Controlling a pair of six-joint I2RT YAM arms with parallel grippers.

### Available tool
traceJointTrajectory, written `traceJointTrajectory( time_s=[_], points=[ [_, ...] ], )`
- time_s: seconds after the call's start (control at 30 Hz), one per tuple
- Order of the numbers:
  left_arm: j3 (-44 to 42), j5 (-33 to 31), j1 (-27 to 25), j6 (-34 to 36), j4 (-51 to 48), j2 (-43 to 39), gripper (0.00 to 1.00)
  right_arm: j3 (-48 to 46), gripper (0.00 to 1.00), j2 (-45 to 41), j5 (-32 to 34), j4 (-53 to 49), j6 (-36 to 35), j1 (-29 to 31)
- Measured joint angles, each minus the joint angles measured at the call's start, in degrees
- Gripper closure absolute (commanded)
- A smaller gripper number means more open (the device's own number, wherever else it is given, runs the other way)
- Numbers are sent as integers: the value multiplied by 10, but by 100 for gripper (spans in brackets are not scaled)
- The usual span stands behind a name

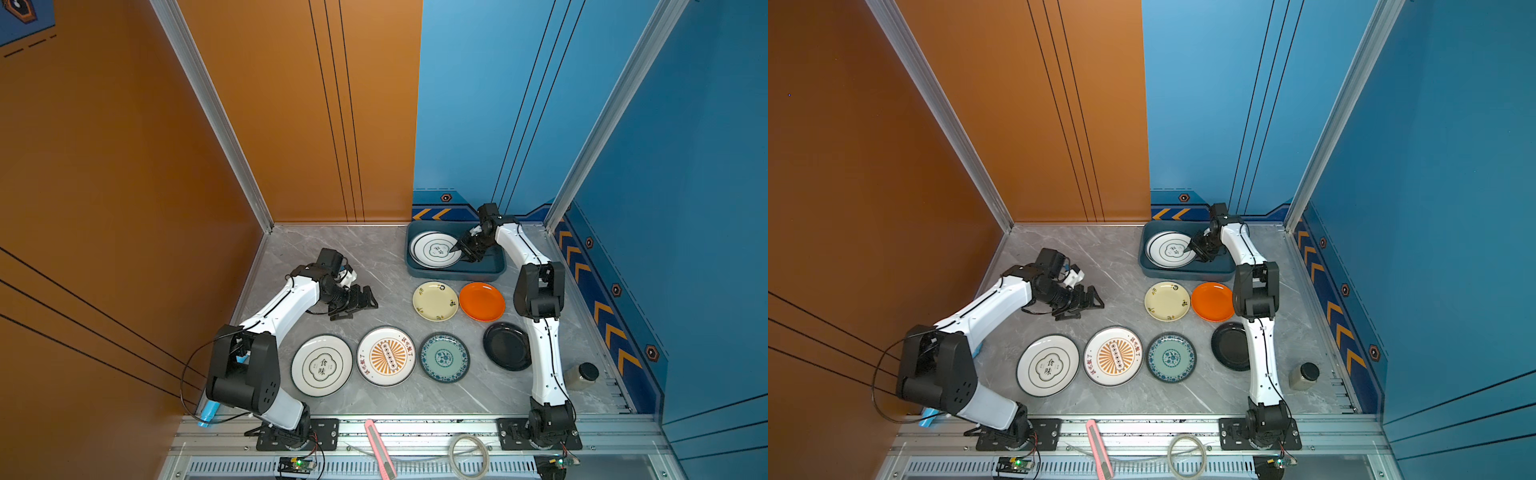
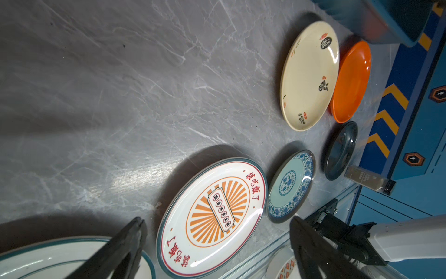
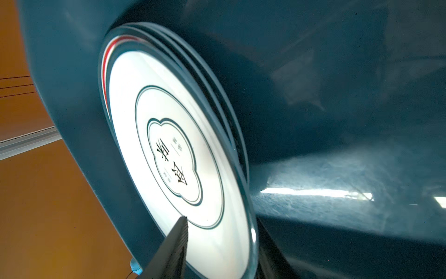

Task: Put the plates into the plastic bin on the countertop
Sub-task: 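Lower the cloud-emblem plate into the teal bin with the right gripper while left withdraws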

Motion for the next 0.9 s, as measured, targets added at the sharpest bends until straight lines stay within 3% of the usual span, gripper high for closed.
traceJointTrajectory(
  time_s=[0.4, 0.57, 0.9],
  points=[
    [0, -10, -15, 30, -20, 28, 7, 38, 55, 28, 4, -19, -3, 16],
    [3, -17, -26, 49, -34, 44, 13, 39, 51, 28, 13, -21, -3, 15],
    [12, -26, -43, 100, -59, 71, 21, 26, 48, -15, 19, -29, -24, -28]
  ],
)
